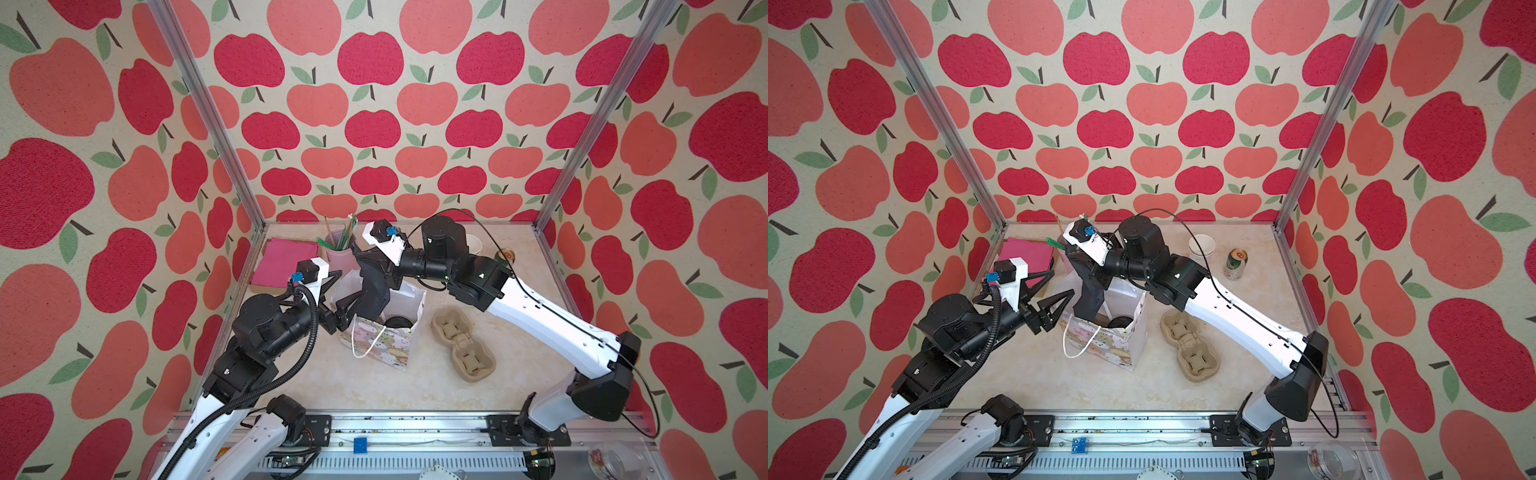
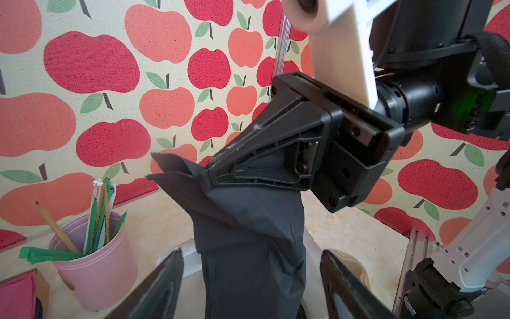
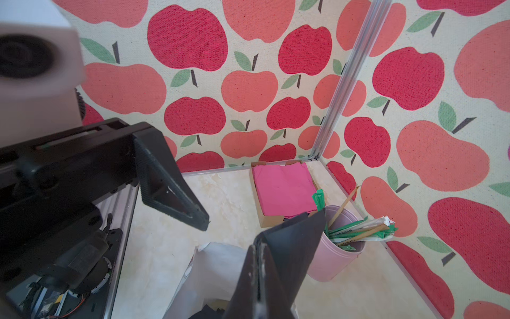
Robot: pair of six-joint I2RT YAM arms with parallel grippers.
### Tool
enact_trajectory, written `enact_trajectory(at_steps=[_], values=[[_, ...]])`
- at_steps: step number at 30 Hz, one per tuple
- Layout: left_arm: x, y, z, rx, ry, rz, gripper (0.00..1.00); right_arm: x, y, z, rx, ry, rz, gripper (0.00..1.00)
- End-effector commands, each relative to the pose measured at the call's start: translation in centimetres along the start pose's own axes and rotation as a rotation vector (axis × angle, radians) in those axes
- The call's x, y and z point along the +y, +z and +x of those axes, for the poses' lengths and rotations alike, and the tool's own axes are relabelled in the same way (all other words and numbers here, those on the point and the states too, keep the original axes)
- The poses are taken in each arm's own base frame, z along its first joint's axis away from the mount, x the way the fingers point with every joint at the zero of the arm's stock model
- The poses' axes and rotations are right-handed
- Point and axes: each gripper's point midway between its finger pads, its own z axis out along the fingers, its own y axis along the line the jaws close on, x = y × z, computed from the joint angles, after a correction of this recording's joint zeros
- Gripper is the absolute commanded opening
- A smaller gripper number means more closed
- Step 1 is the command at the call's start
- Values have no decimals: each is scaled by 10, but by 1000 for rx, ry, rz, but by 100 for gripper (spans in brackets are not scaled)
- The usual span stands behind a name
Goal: Pack the takeout coffee
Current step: 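Lower the napkin into the gift bag with both grippers and release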
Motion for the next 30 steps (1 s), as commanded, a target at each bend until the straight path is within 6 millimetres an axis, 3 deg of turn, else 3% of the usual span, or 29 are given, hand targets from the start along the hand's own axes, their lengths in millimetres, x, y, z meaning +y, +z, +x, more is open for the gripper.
enact_trajectory(at_steps=[1,11,18,20,23,27,30], values=[[7,-5,13,26,-11,-45,82,15,-7,5,-9,-60,-82,0],[11,-8,16,32,-19,-69,86,17,11,41,31,-82,-104,0],[13,-7,18,33,-29,-83,86,13,18,56,51,-69,-107,7],[14,-7,19,33,-32,-85,86,14,20,65,71,-55,-114,13],[15,-5,20,38,-32,-89,86,19,20,73,86,-33,-134,29],[16,-4,21,39,-36,-92,86,22,17,70,88,-18,-149,62],[19,-5,21,42,-41,-107,86,22,12,65,86,-20,-143,74]])
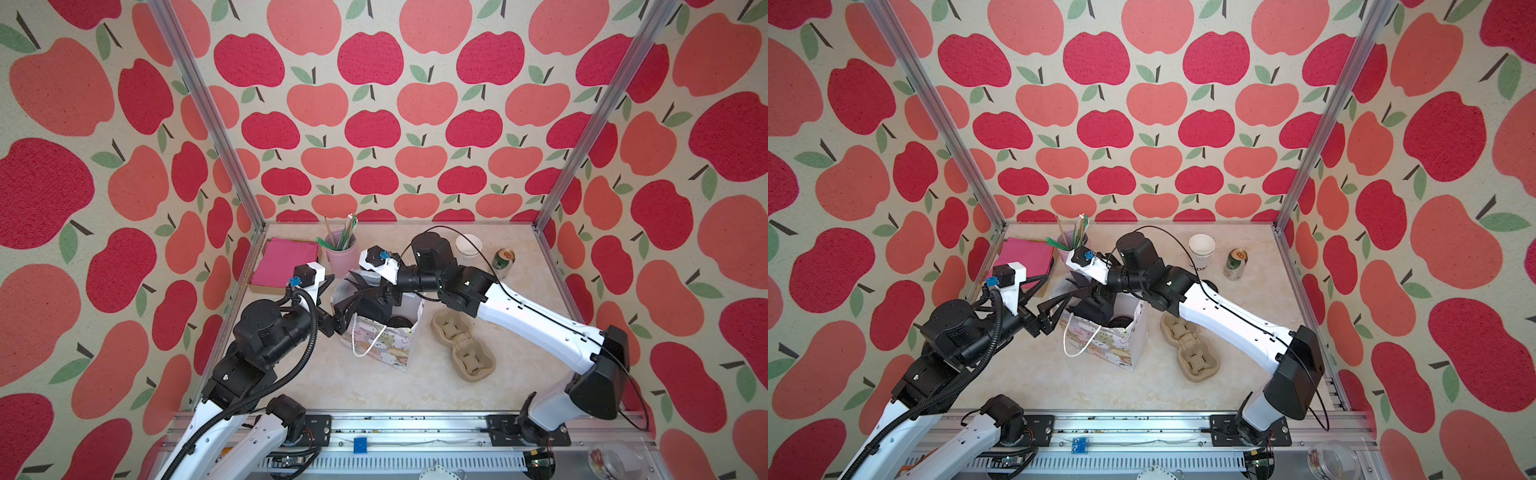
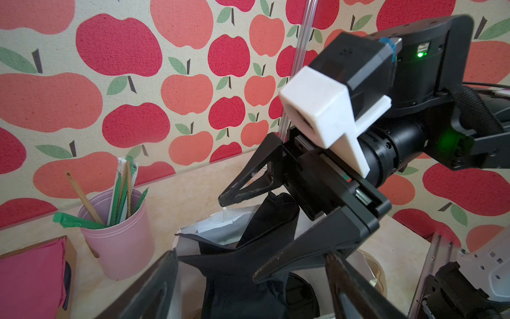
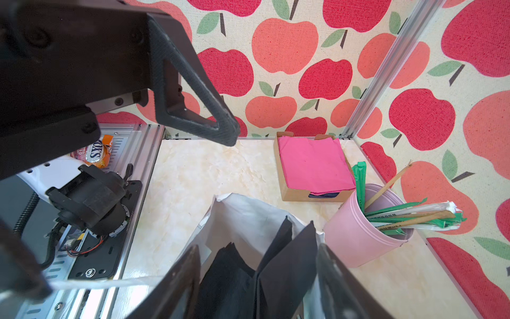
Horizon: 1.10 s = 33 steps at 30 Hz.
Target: Pack the takeout coffee
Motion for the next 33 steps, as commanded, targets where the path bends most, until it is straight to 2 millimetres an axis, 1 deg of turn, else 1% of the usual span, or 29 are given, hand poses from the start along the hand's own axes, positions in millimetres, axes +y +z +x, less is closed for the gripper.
enact_trajectory(at_steps=[1,5,9,12,15,17,19,22,25,28,30,33], values=[[6,1,5,13,-24,-31,86,3,-8,-4,0,9,-10,77],[10,0,8,29,-29,-55,86,3,-22,-13,-12,5,16,86],[17,0,16,66,-44,-93,87,7,-41,-18,-26,5,46,91],[24,3,26,124,-65,-129,87,8,-57,-16,-25,1,90,93],[34,6,37,196,-90,-176,87,9,-74,-9,-6,-3,139,95],[39,7,40,222,-109,-200,87,8,-85,-5,9,-6,181,97],[44,7,41,233,-136,-226,87,7,-96,4,34,-6,224,97],[53,3,37,224,-179,-262,88,5,-111,18,70,-1,282,98],[63,-4,32,216,-232,-297,89,1,-130,32,99,5,367,99],[75,-12,32,214,-290,-341,94,-9,-152,50,131,47,492,99],[88,-18,38,218,-324,-394,100,-18,-170,65,148,93,588,99],[113,-25,52,224,-391,-494,99,-33,-201,91,161,170,750,99]])
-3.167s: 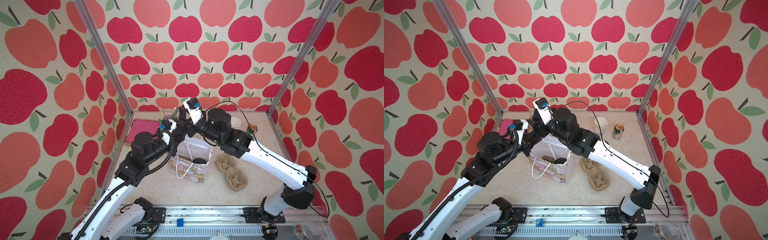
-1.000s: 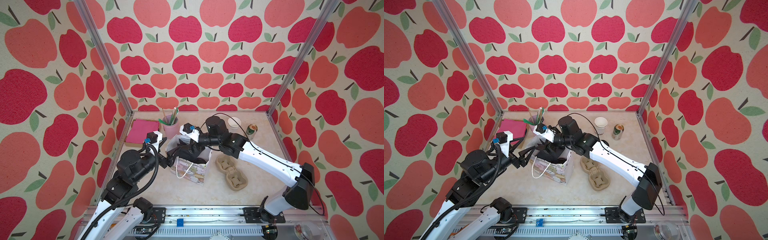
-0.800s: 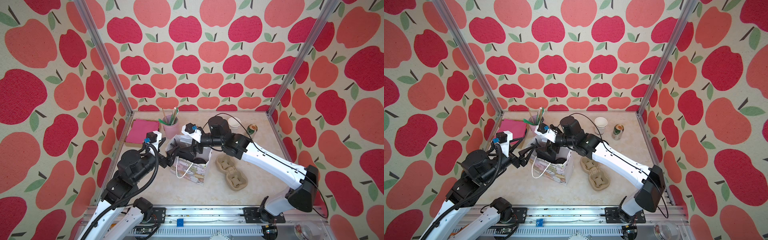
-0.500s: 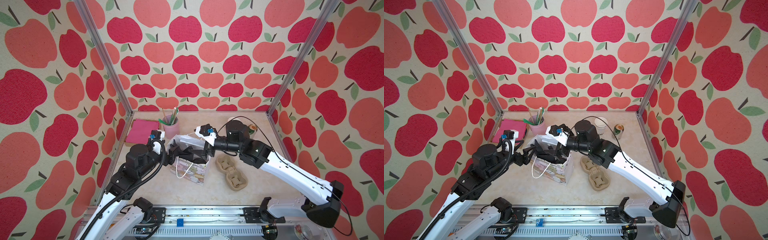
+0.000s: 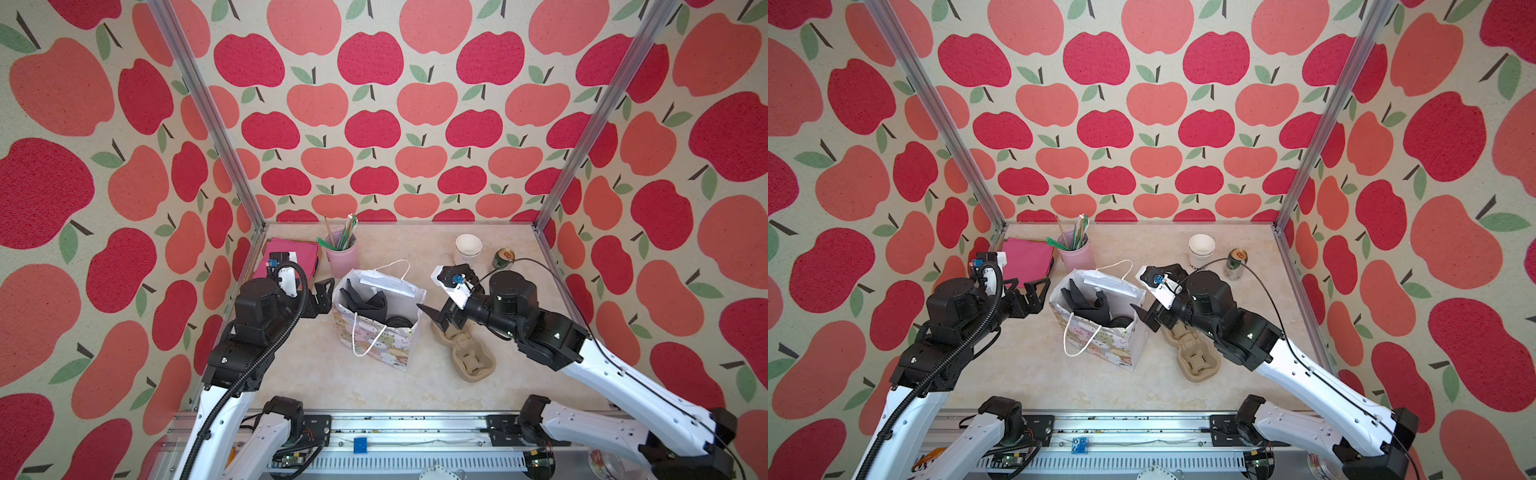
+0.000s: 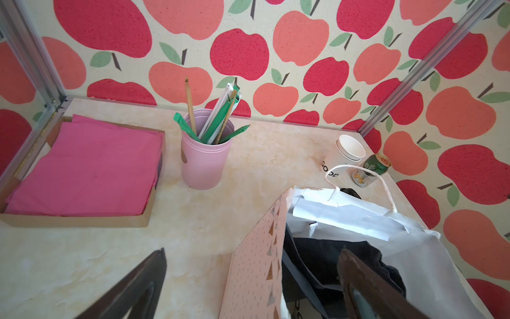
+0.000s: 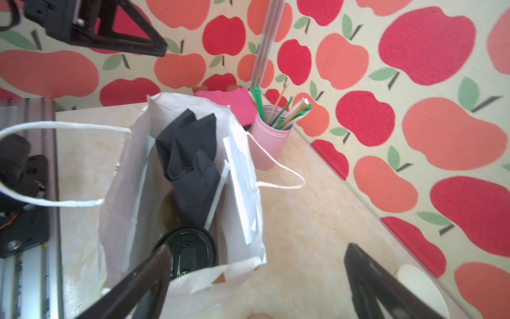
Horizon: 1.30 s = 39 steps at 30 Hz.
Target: Pack the takeout coffee
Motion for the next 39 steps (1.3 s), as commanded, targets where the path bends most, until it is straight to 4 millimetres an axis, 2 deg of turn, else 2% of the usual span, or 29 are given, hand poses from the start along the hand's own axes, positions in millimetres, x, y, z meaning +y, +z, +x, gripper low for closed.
enact_trajectory(at_steps=[1,5,9,12,17,23,24,27,31,35,39], values=[[23,3,11,26,-110,-70,99,-46,-19,35,62,128,250,99],[69,20,18,-40,-237,-186,99,-88,-38,80,77,274,442,99],[122,35,39,-85,-357,-332,99,-122,-49,125,120,392,596,99],[150,43,49,-149,-378,-416,99,-141,-50,161,173,462,680,99],[186,45,60,-265,-315,-561,99,-166,-51,206,211,554,768,99],[202,44,59,-373,-183,-629,99,-187,-46,238,223,492,838,99],[207,47,74,-357,-168,-645,99,-190,-45,246,233,492,851,99],[210,54,83,-374,-133,-636,99,-199,-37,263,258,487,873,99],[204,72,94,-371,-33,-601,99,-205,-19,280,269,404,860,99],[201,98,107,-306,47,-564,99,-207,-9,291,221,342,875,99],[195,112,105,-323,116,-526,99,-209,1,290,187,319,856,99]])
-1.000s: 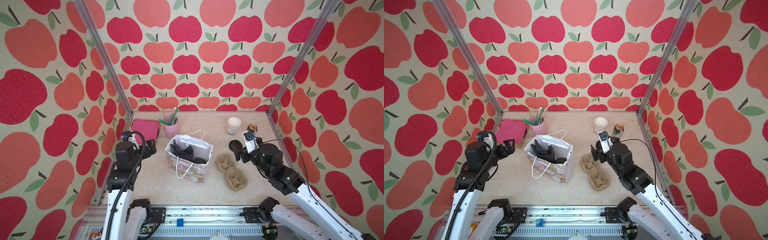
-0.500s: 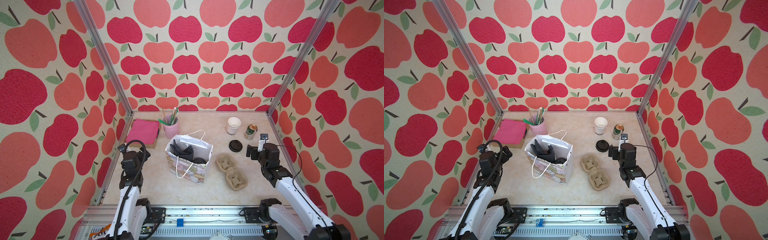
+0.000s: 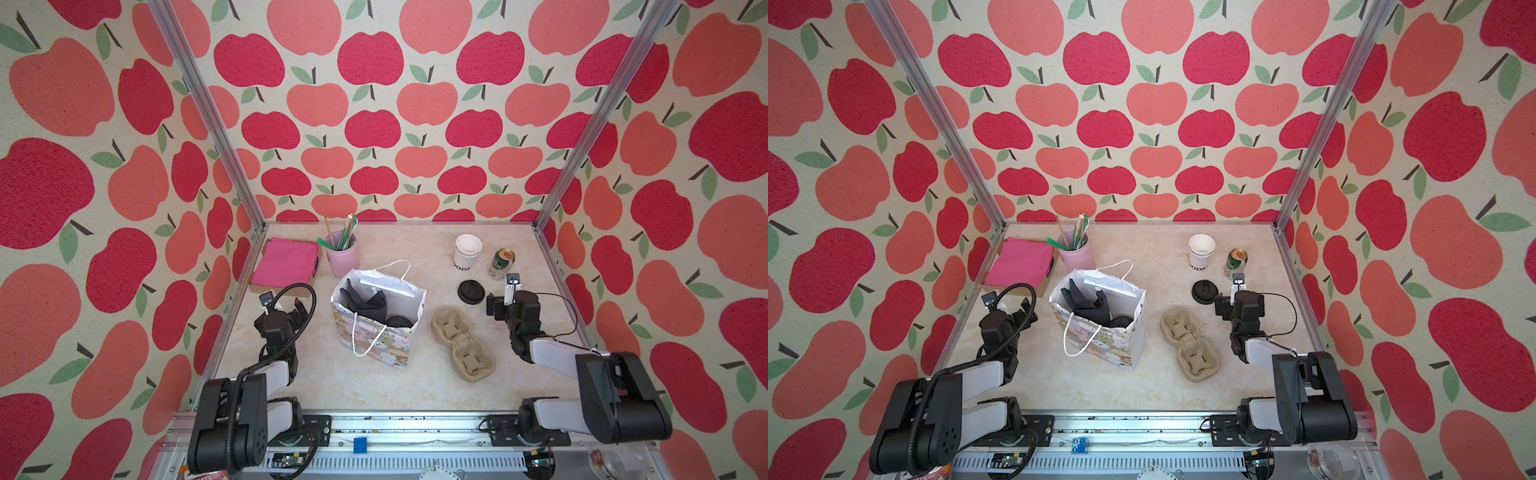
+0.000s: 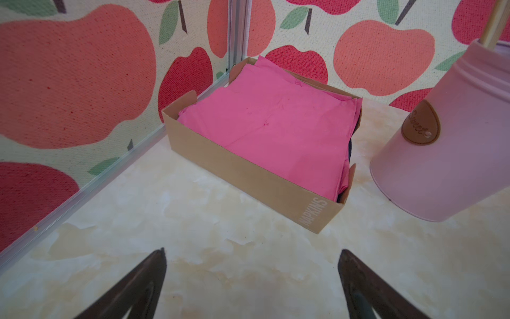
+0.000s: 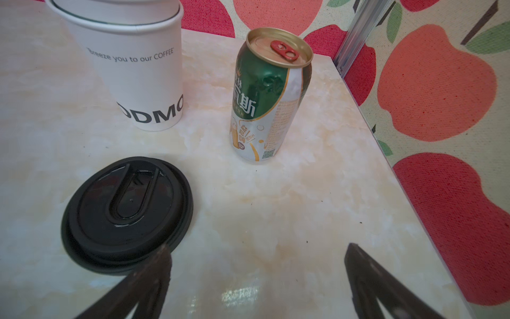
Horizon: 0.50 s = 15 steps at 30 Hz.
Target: Pack the takeout coffee
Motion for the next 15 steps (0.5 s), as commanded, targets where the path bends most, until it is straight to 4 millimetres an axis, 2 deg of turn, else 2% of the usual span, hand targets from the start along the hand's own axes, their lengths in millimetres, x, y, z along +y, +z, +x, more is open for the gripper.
enact_trajectory(at_steps=[1,4,6,11,15], values=[[-16,1,-37,-161,64,53,99,0,0,-41,-181,3,-5,99],[-20,7,-34,-149,83,71,99,6,8,-33,-222,-14,-21,99],[-23,13,-30,-145,94,86,99,-1,9,-23,-222,30,5,99],[-34,29,-12,-125,126,144,99,12,16,-23,-206,-1,-80,99],[-25,31,-10,-106,105,92,99,5,20,-23,-192,19,-50,99]])
